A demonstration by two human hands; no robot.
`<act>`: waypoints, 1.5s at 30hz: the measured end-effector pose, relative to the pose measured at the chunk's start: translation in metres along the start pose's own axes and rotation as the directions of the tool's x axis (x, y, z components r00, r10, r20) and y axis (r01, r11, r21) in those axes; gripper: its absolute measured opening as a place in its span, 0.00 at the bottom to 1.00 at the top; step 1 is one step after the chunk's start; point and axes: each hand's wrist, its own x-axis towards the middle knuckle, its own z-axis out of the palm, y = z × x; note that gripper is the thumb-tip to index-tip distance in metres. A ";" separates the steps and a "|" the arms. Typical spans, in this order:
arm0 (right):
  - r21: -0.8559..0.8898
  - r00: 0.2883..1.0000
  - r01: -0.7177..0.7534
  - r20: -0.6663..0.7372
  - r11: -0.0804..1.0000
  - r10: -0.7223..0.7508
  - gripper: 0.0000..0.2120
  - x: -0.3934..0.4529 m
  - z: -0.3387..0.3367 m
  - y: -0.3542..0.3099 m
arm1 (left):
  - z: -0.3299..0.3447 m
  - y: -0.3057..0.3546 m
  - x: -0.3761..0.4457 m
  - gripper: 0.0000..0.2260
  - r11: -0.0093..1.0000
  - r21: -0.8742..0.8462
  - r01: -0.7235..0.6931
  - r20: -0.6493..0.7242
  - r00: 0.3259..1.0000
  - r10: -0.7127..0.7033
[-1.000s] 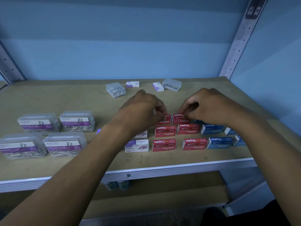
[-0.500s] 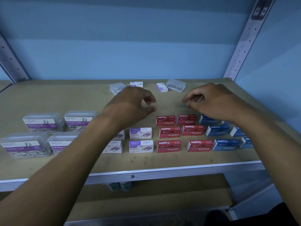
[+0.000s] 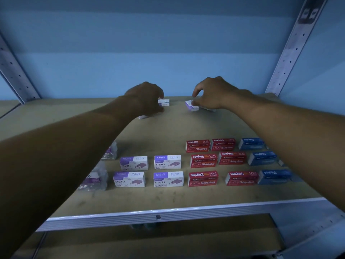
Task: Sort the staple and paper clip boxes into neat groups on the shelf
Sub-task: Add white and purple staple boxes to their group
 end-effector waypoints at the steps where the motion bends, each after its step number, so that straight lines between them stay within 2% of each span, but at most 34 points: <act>1: -0.027 1.000 -0.018 0.016 0.999 0.018 0.15 0.006 0.003 -0.002 | 0.002 0.001 0.006 0.19 1.000 0.016 0.000 0.015 1.000 0.000; 3: -0.072 0.998 -0.044 0.043 0.996 0.047 0.17 0.015 0.008 -0.006 | 0.007 0.004 0.017 0.20 0.999 0.044 -0.012 0.040 0.999 0.010; 8: -0.201 0.996 -0.031 0.080 0.979 0.048 0.20 0.033 0.018 -0.009 | 0.024 0.006 0.034 0.10 0.994 0.109 -0.015 0.126 0.992 0.001; 13: -0.239 0.997 -0.018 0.068 0.971 0.035 0.22 0.038 0.032 -0.006 | 0.032 -0.001 0.038 0.13 0.989 0.148 0.007 0.141 0.990 -0.028; 18: -0.157 0.999 -0.006 0.047 0.988 0.014 0.16 0.036 0.036 -0.004 | 0.033 -0.008 0.038 0.15 0.995 0.096 -0.003 0.052 0.999 -0.002; 22: 0.011 1.000 0.001 0.010 1.000 -0.001 0.10 0.028 0.035 -0.004 | 0.029 -0.003 0.036 0.12 0.996 0.060 -0.060 0.013 0.998 0.059; 28: 0.095 1.000 -0.027 -0.012 0.995 0.028 0.13 0.012 0.028 -0.006 | 0.016 0.004 0.019 0.11 0.994 0.062 -0.087 -0.094 0.991 0.093; 33: 0.275 0.999 -0.019 -0.032 0.961 0.028 0.08 -0.010 0.017 -0.007 | 0.000 0.015 -0.006 0.14 0.994 -0.037 -0.101 -0.211 0.973 0.091; 37: 0.334 0.997 0.022 -0.082 0.942 0.005 0.05 -0.033 0.006 -0.013 | -0.010 0.021 -0.035 0.12 0.986 -0.106 -0.127 -0.225 0.969 0.100; 41: 0.395 0.992 0.077 -0.125 0.915 -0.030 0.07 -0.058 0.006 -0.016 | -0.011 0.026 -0.064 0.11 0.979 -0.158 -0.128 -0.240 0.967 0.088; 45: 0.395 0.991 0.070 -0.135 0.916 -0.017 0.09 -0.077 0.015 -0.012 | -0.004 0.031 -0.082 0.12 0.983 -0.155 -0.100 -0.230 0.971 0.062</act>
